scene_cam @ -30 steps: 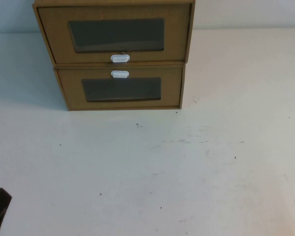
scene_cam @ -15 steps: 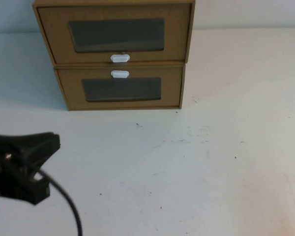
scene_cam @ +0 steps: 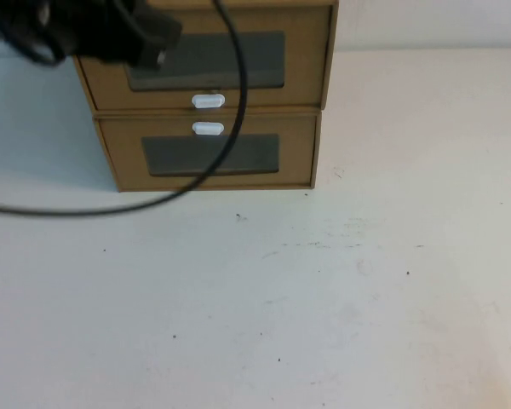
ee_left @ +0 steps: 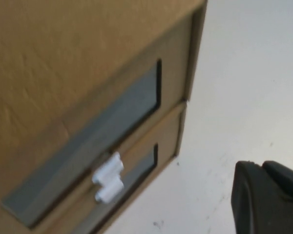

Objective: Open the shoe box
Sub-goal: 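Pull the top drawer of the cardboard box fully open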

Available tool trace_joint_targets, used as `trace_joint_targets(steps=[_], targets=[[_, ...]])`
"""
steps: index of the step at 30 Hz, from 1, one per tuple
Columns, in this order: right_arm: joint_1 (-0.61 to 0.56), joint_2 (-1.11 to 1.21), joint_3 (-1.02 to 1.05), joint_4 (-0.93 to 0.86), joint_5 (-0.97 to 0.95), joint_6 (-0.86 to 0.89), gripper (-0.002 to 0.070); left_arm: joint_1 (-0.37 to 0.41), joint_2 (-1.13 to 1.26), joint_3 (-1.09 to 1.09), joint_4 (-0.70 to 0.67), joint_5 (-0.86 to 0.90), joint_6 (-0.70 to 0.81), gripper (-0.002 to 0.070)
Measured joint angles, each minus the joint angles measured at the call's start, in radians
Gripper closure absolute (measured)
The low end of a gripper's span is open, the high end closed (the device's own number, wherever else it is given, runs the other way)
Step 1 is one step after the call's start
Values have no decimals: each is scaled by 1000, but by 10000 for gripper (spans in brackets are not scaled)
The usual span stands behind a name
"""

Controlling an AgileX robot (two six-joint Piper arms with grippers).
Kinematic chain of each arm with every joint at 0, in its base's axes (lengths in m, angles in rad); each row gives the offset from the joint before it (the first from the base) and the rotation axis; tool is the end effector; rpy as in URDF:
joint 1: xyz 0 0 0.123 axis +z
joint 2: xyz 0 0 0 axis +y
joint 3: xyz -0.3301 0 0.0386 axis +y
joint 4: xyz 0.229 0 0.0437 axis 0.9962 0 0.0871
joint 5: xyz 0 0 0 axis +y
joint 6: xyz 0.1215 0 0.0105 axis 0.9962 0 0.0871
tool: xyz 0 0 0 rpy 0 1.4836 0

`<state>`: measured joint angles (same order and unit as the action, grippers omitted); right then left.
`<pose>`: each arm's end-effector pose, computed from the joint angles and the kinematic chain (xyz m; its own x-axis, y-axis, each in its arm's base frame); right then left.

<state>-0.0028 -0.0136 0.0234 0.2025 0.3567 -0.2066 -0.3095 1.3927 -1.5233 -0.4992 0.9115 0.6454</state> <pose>0.0160 0.0085 0.1657 -0.2681 -0.0157 -0.9633 -0.0693 0.9976 0.0030 0.2641 -0.1329 0.4613 -0.3500 0.4204 -0.8371 0.7216 0.6908 0.0452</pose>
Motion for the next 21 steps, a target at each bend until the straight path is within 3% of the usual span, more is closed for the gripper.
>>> trace_joint_targets(steps=[11,16,21], targets=[[0,0,0,0,0,0,690,2,507,-819,66,306,-100,680],[0,0,0,0,0,0,689,10,665,-989,79,335,-147,680],[0,0,0,0,0,0,689,24,724,-1015,93,344,-173,680]])
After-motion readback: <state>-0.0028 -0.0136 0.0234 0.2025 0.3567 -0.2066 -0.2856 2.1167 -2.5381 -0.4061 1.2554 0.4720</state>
